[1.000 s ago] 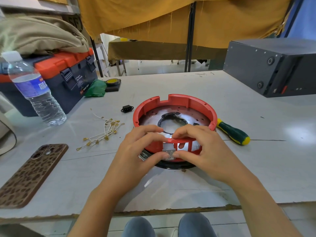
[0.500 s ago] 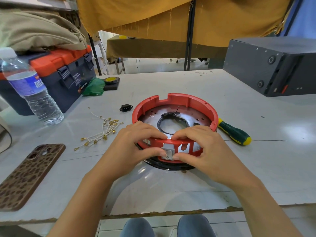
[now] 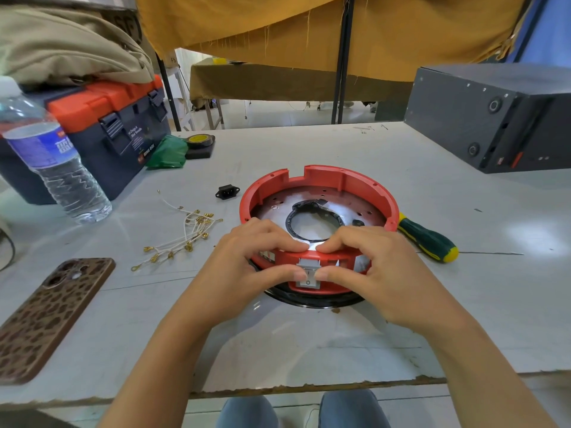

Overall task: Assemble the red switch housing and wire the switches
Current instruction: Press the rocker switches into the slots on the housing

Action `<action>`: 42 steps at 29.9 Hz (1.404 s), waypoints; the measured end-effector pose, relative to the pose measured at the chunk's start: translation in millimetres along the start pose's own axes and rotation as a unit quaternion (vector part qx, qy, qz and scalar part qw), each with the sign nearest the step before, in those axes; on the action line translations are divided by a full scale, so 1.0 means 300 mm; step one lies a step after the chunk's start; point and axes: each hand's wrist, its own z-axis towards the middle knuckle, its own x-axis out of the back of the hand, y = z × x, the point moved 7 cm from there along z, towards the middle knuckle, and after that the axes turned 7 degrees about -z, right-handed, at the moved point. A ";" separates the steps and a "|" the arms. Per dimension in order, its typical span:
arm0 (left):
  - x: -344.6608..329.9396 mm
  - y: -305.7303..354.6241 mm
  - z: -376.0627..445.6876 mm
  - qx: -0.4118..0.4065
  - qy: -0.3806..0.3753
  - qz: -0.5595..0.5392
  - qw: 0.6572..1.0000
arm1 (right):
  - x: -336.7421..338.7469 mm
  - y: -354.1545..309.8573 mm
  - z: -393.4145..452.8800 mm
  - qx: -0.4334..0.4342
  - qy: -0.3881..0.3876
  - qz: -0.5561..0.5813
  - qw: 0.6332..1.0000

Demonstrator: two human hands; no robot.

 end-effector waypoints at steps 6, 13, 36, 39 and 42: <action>-0.002 0.003 0.010 0.012 0.000 -0.010 1.000 | 0.003 0.000 0.004 -0.011 -0.002 0.006 1.000; -0.002 0.005 0.018 0.021 -0.009 -0.015 1.000 | 0.007 0.002 0.008 -0.019 0.004 0.026 0.999; 0.002 0.000 -0.007 0.011 -0.030 0.042 0.999 | 0.003 -0.014 -0.005 0.026 -0.006 -0.040 0.999; -0.001 -0.007 -0.017 0.012 -0.040 0.057 0.997 | -0.006 -0.014 -0.012 0.028 -0.018 -0.059 0.998; -0.009 -0.009 -0.024 0.010 -0.035 0.059 0.998 | -0.013 -0.018 -0.014 0.031 -0.013 -0.065 0.997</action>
